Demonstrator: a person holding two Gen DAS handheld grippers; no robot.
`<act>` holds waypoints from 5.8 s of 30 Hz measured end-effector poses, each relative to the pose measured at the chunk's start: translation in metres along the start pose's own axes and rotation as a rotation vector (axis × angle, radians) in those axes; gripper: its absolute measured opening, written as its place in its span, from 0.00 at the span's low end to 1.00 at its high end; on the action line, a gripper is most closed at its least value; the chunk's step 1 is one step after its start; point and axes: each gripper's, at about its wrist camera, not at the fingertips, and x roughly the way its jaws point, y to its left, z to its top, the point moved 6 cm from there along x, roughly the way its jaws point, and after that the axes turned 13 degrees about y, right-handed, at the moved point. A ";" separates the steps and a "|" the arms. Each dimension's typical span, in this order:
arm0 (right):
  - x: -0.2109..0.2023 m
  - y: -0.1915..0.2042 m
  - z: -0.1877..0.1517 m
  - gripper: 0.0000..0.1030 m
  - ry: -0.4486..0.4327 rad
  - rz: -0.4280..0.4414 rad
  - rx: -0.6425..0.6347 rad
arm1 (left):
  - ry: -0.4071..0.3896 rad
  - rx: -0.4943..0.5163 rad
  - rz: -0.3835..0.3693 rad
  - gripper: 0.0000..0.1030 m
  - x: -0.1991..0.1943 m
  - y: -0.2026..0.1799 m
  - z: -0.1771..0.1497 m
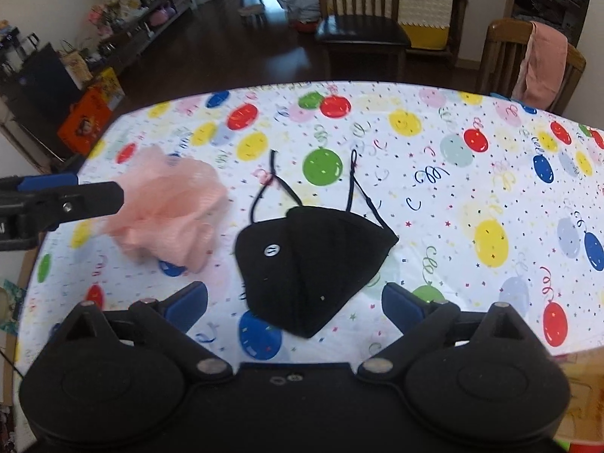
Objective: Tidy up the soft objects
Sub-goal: 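Move the left gripper to the pink mesh puff while the right gripper reaches the black mask, then close the left gripper on the pink puff while the right gripper grasps the black mask, then lift the pink puff and black mask and carry both over the red box, then lower both items into the box and open both grippers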
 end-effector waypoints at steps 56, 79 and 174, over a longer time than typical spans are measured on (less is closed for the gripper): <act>0.003 -0.005 -0.010 0.16 -0.043 -0.121 0.022 | 0.037 -0.012 0.096 0.35 0.000 0.005 -0.015; -0.173 -0.021 -0.089 0.16 -0.198 0.034 -0.071 | -0.077 0.049 0.038 0.36 -0.143 -0.093 -0.069; -0.193 -0.383 -0.264 0.59 -0.162 0.091 0.219 | 0.164 0.401 -0.100 0.79 0.043 -0.549 -0.078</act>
